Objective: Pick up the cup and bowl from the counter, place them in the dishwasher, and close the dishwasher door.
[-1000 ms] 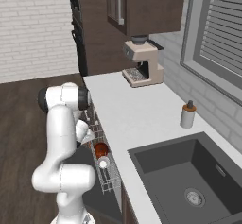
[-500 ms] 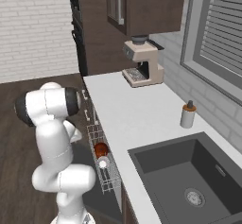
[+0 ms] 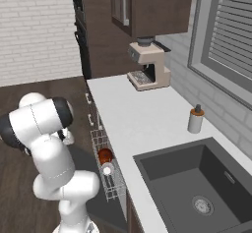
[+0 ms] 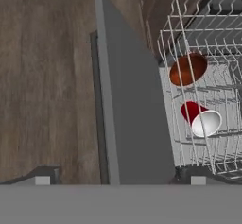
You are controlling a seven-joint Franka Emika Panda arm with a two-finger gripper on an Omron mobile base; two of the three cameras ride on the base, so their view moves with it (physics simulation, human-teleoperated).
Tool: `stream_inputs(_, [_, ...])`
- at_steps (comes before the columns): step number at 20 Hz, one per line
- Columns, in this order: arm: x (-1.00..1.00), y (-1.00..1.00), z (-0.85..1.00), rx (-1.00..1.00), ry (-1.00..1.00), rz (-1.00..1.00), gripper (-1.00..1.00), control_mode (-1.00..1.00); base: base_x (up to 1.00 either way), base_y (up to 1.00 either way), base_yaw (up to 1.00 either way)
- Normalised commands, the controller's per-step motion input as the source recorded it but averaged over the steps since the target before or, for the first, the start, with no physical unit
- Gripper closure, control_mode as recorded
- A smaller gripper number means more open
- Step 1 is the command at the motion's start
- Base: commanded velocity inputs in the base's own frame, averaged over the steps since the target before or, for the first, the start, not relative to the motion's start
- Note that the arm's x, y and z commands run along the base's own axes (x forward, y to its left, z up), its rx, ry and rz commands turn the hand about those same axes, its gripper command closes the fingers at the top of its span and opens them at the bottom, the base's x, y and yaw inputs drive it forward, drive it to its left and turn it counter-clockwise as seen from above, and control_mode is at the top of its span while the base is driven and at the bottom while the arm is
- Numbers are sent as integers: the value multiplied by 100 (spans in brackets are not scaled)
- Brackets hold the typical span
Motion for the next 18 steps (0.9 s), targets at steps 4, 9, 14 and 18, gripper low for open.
stream_inputs(4, [0, 79, -2, -2, 15, -8, -100, -100, 0, 0, 0])
stream_inputs(9, [0, 85, -25, -11, 3, -9, -100, -100, 0, 0, 0])
stream_inputs(14, [2, 64, -68, -26, 0, -5, -100, -100, 0, 0, 0])
stream_inputs(18, [22, 31, -88, -32, 0, -3, -100, -100, 0, 0, 0])
